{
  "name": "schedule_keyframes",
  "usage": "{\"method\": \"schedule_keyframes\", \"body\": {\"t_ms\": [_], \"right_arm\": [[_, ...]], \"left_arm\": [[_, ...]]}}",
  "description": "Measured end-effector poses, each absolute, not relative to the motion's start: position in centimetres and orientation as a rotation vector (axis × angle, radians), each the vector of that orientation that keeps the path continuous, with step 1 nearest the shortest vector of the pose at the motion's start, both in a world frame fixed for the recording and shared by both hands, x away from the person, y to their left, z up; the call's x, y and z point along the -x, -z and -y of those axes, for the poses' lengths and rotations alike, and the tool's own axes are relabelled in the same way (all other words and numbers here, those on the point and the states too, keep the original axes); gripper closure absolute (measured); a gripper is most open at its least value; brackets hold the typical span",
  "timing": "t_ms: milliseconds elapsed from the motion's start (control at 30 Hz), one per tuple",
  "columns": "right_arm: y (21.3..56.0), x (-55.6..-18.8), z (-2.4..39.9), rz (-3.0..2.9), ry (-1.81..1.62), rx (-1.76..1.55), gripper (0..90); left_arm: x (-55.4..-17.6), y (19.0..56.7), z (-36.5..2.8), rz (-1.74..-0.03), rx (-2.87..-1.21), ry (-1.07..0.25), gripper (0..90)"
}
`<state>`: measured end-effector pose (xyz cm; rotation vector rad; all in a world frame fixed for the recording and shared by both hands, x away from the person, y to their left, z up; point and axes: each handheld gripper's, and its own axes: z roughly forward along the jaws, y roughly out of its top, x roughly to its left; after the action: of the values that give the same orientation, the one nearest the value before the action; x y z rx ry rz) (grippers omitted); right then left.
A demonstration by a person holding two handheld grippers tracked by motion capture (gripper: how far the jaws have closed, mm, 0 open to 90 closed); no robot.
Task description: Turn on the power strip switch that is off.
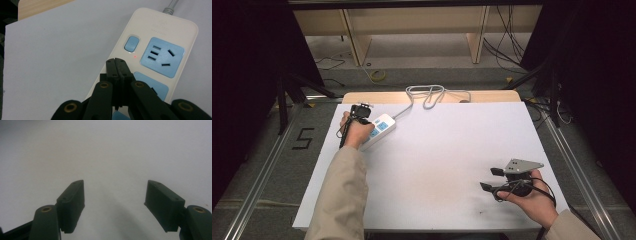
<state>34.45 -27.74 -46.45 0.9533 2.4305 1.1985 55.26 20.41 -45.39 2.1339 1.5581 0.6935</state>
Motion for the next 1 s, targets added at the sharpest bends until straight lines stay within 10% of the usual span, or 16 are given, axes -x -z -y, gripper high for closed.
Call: {"method": "schedule_keyframes", "body": {"t_ms": [1000], "right_arm": [[46.31,-34.38,27.79,-2.417,-1.199,-0.951,32.2]], "left_arm": [[-54.95,45.52,-20.3,-1.533,-2.136,-0.718,90.0]]}}
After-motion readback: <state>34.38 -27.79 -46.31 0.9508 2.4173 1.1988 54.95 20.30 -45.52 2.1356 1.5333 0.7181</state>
